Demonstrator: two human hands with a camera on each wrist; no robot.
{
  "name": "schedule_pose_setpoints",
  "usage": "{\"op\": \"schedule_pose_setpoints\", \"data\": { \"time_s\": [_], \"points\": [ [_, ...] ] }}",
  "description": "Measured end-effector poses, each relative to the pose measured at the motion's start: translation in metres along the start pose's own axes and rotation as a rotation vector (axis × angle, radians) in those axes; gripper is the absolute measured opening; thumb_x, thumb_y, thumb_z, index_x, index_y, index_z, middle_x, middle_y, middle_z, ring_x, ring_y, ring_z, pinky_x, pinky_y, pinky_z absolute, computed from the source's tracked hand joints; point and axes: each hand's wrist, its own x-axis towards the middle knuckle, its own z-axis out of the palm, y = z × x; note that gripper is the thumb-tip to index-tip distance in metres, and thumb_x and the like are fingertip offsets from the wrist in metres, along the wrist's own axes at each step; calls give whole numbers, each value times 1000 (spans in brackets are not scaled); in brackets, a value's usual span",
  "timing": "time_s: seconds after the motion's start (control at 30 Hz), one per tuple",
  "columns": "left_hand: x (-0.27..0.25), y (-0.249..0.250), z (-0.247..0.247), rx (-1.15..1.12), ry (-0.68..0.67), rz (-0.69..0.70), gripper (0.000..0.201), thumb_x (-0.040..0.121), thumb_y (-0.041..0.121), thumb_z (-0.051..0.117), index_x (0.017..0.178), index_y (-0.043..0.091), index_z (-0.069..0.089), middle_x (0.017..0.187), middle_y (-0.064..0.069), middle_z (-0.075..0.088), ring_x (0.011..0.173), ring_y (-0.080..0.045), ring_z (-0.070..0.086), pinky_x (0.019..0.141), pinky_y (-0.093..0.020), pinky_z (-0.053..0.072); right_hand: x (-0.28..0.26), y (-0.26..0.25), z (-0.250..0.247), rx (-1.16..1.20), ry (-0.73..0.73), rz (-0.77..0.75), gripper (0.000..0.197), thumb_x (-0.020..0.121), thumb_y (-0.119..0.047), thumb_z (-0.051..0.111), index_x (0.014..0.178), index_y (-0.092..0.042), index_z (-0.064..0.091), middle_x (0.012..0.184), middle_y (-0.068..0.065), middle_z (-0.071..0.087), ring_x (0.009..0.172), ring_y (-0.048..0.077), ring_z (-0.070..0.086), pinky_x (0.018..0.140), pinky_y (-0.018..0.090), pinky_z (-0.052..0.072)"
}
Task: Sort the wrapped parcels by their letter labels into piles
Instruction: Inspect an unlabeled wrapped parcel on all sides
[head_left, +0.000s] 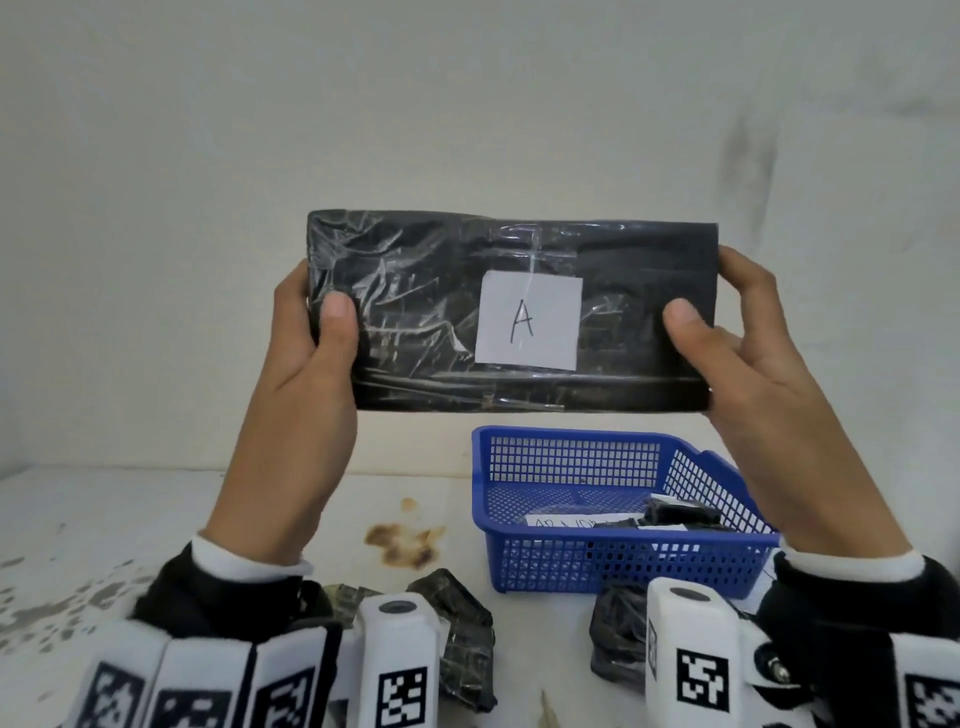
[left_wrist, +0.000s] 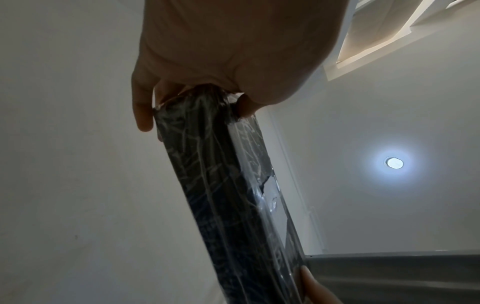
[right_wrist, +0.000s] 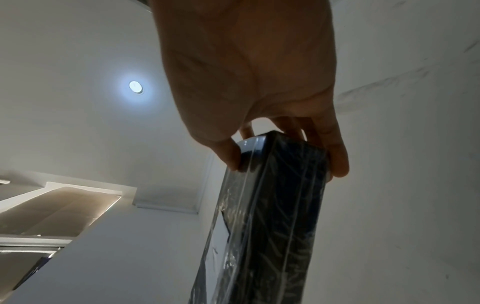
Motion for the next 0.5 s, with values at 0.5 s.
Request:
{"op": "schedule_pose_setpoints", "data": {
  "time_s": [0.5],
  "points": [
    [-1, 0, 1, 88, 39, 49, 17, 103, 38, 35, 119, 34, 40, 121, 8, 58, 108, 2, 56, 87, -16, 40, -1, -1, 7, 18, 24, 5, 36, 99, -38, 51, 129, -48, 36, 105, -1, 74, 84, 3, 73, 62, 8, 51]
  ]
}}
